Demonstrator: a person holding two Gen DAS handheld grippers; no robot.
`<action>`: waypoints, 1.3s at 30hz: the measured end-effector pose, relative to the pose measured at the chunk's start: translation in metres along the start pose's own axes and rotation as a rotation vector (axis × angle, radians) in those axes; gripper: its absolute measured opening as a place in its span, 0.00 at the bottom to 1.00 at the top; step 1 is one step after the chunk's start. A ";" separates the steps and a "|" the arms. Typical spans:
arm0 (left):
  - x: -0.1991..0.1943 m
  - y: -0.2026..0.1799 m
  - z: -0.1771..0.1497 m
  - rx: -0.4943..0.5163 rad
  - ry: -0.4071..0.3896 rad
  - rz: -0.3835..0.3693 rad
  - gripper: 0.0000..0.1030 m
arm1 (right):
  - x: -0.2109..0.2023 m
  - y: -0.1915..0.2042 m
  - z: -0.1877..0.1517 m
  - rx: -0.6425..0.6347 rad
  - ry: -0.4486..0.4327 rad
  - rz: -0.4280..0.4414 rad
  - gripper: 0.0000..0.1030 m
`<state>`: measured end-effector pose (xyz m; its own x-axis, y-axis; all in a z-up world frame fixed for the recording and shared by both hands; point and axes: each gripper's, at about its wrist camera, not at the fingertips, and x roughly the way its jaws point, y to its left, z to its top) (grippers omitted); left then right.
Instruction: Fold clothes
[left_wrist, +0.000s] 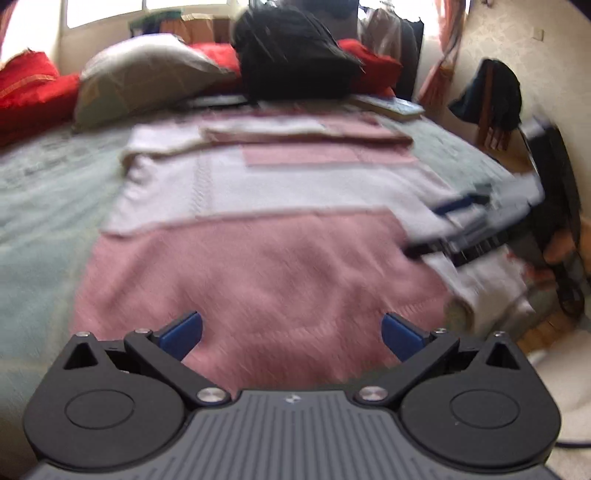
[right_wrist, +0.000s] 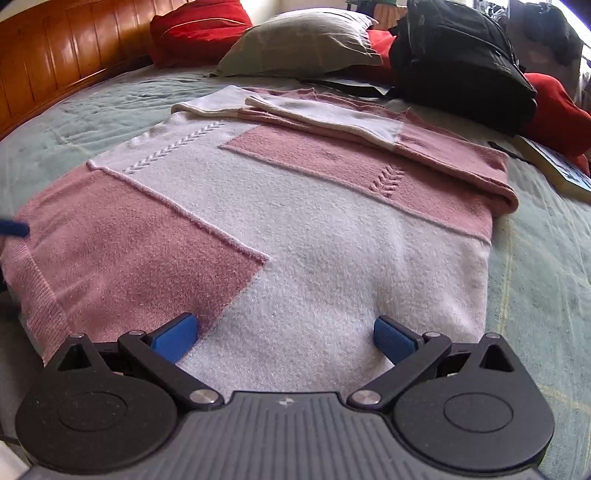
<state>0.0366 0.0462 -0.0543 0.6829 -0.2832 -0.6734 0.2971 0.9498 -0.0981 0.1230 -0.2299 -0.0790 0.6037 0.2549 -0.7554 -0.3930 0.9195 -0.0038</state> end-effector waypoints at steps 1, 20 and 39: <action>0.002 0.008 0.006 -0.017 -0.010 0.006 0.99 | 0.001 0.000 0.000 0.000 -0.002 -0.002 1.00; -0.009 0.008 -0.005 -0.186 0.003 0.176 0.99 | -0.005 0.038 0.017 -0.115 -0.098 0.112 1.00; -0.032 -0.019 -0.013 -0.165 -0.039 0.237 0.99 | -0.007 0.052 0.023 -0.191 -0.121 0.144 1.00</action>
<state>-0.0001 0.0393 -0.0404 0.7464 -0.0526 -0.6634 0.0158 0.9980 -0.0614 0.1143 -0.1771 -0.0588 0.6061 0.4239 -0.6730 -0.5980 0.8008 -0.0342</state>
